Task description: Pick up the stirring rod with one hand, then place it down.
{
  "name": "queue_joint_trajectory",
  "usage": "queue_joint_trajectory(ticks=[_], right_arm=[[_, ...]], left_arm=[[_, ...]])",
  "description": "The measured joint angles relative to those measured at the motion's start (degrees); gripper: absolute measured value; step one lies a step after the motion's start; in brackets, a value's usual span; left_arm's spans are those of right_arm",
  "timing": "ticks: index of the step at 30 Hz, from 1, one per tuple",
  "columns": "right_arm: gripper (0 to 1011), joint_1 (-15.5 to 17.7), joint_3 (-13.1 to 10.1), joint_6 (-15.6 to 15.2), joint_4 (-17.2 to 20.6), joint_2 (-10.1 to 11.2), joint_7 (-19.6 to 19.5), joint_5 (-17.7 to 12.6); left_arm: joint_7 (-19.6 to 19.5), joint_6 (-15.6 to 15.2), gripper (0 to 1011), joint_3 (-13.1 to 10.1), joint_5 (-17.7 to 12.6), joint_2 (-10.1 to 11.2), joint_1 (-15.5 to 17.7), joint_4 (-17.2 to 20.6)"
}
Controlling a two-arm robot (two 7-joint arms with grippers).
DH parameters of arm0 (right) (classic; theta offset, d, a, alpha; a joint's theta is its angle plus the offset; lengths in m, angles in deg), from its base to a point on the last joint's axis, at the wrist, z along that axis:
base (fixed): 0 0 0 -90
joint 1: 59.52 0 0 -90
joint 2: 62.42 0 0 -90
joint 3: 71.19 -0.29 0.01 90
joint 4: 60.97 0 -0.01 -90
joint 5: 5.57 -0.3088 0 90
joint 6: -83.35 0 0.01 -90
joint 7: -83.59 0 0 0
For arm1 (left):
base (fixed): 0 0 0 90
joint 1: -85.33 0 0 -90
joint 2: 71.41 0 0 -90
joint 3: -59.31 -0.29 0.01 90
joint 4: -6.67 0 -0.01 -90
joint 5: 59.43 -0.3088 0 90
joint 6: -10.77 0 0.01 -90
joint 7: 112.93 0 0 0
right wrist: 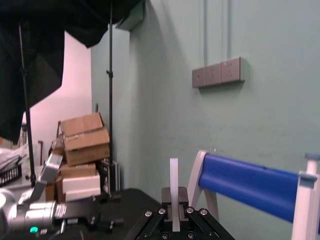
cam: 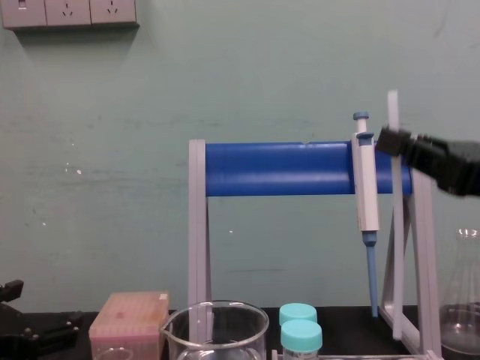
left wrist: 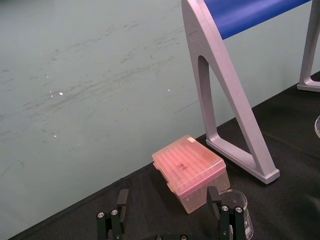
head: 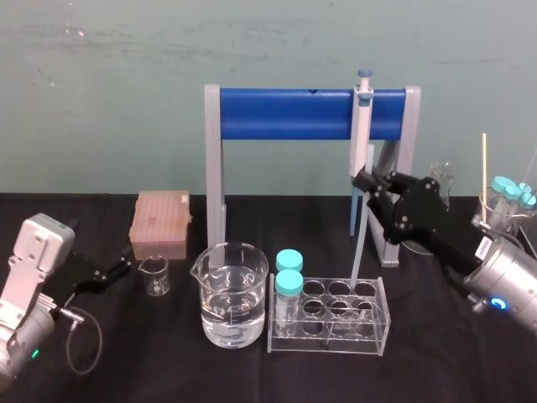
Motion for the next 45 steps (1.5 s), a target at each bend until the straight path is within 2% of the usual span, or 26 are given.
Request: queue_joint_trajectory(ticks=[5,13,19,29,45], right_arm=[[67,0.2,1.0,1.1,-1.6,0.0,0.1,2.0],[67,-0.8,2.0,2.3,-5.0,-1.6,0.1,3.5],[67,-2.0,2.7,1.8,-7.1,-2.7,0.7,3.5],[67,-3.0,3.8,0.4,-9.0,-3.2,1.2,3.8],[67,-3.7,5.3,-0.4,-13.7,-4.4,0.1,6.1]], left_arm=[[0.0,0.0,1000,0.0,0.0,0.0,0.0,0.0],[0.0,0.0,1000,0.0,0.0,0.0,0.0,0.0],[0.0,0.0,1000,0.0,0.0,0.0,0.0,0.0],[0.0,0.0,1000,0.0,0.0,0.0,0.0,0.0],[0.0,0.0,1000,0.0,0.0,0.0,0.0,0.0]])
